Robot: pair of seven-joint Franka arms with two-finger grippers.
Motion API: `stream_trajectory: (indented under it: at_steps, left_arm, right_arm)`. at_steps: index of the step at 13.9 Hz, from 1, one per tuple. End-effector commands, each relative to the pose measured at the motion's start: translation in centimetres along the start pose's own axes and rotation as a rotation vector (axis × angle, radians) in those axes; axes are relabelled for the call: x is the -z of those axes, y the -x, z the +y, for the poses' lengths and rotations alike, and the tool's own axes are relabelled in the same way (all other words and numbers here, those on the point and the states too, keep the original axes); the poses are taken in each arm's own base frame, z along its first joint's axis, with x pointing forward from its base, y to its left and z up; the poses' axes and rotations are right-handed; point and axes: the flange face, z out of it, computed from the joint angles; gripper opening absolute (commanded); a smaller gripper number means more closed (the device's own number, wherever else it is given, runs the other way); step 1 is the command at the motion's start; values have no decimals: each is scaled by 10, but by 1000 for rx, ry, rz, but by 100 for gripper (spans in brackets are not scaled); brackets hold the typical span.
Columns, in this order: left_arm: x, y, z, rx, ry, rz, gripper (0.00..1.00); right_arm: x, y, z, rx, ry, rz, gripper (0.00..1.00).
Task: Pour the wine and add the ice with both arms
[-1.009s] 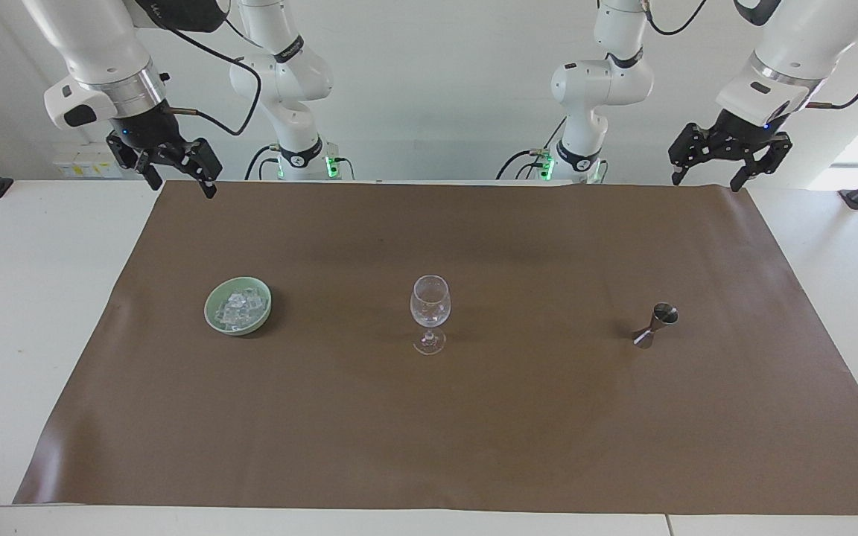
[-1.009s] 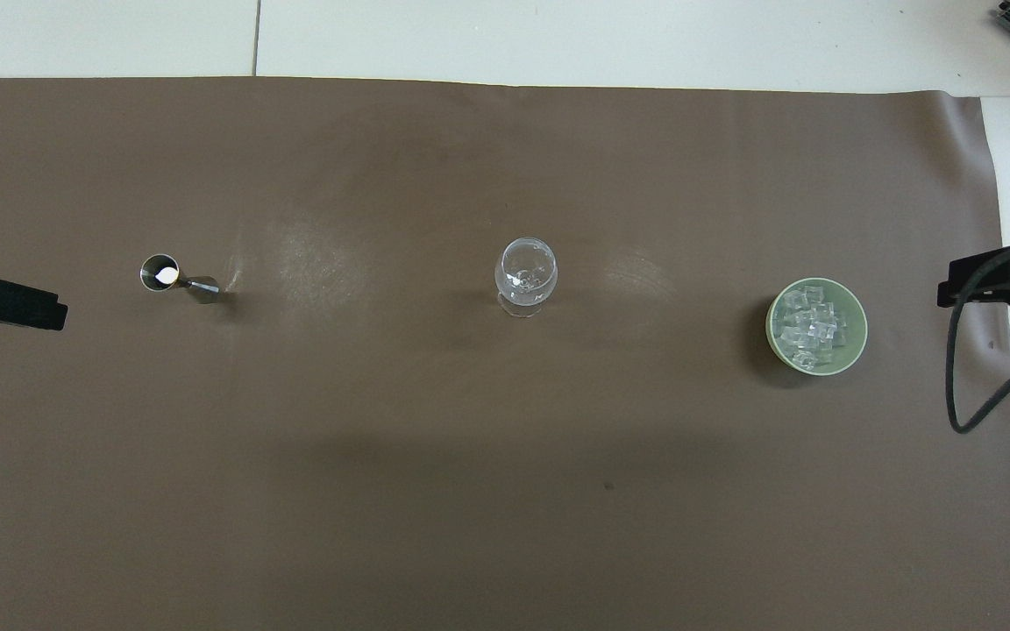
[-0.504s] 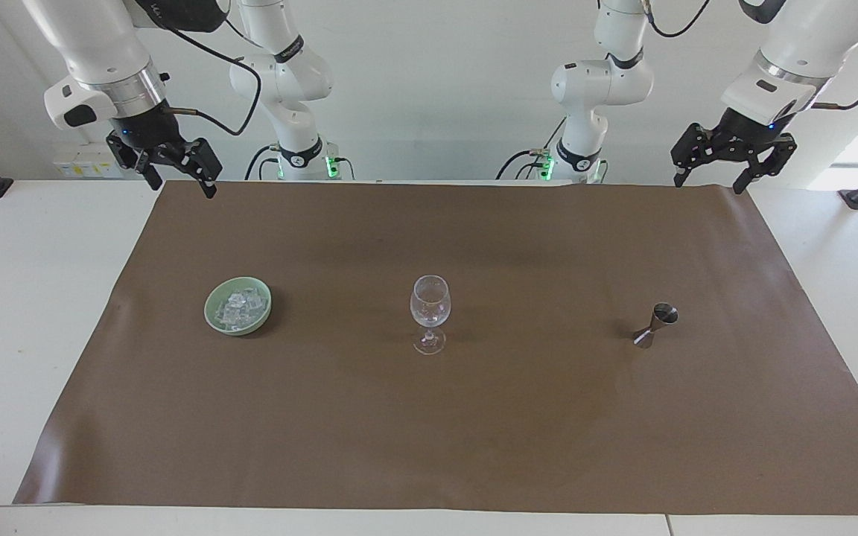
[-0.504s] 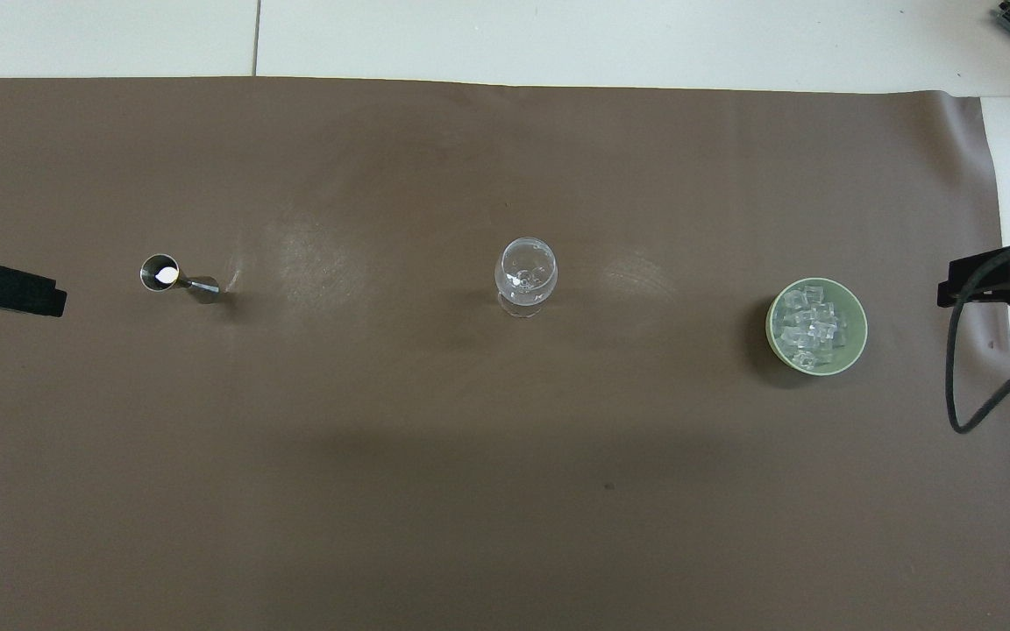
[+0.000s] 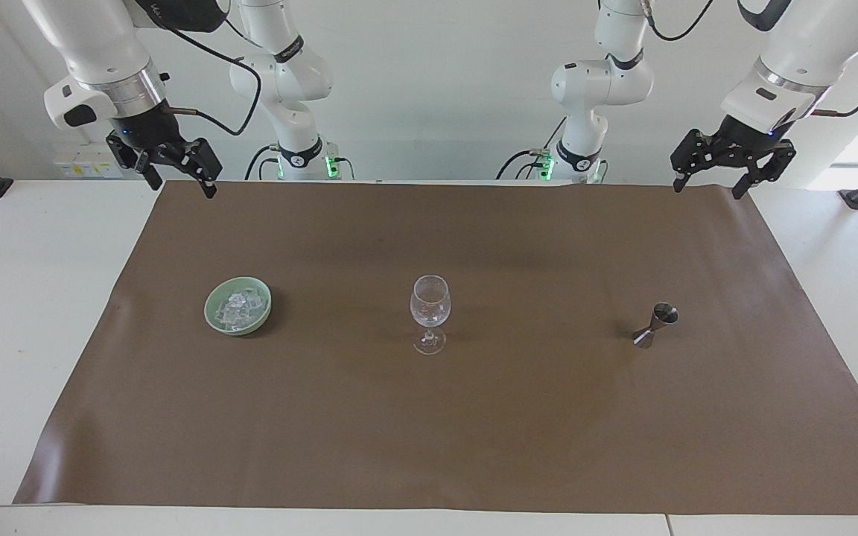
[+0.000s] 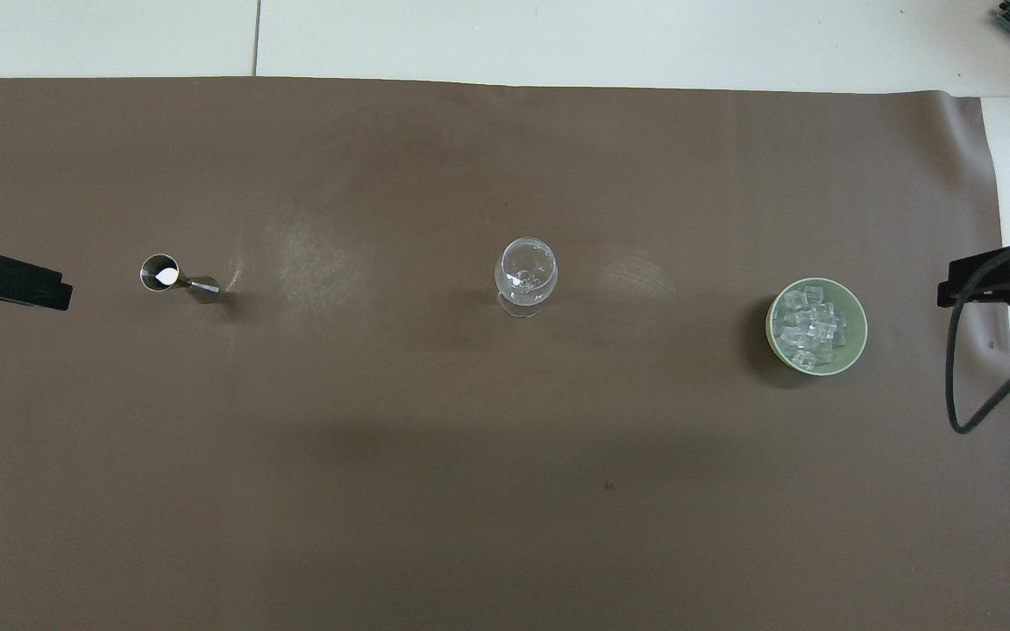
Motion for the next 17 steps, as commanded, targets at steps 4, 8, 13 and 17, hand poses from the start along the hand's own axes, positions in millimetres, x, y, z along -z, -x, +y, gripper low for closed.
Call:
stream_trajectory:
  at_steps: [4, 8, 13, 17]
  left_arm:
    - [-1, -5, 1, -10, 2, -4, 100]
    - [-13, -33, -7, -4, 12, -15, 100]
    - [-35, -72, -22, 15, 24, -36, 100]
    - [-55, -94, -30, 143, 27, -40, 100]
  right_arm:
    - [0, 7, 1, 30, 7, -3, 100]
    - [0, 7, 1, 30, 7, -3, 100]
    - [0, 7, 1, 30, 7, -3, 100]
    - [0, 7, 1, 30, 7, -3, 100]
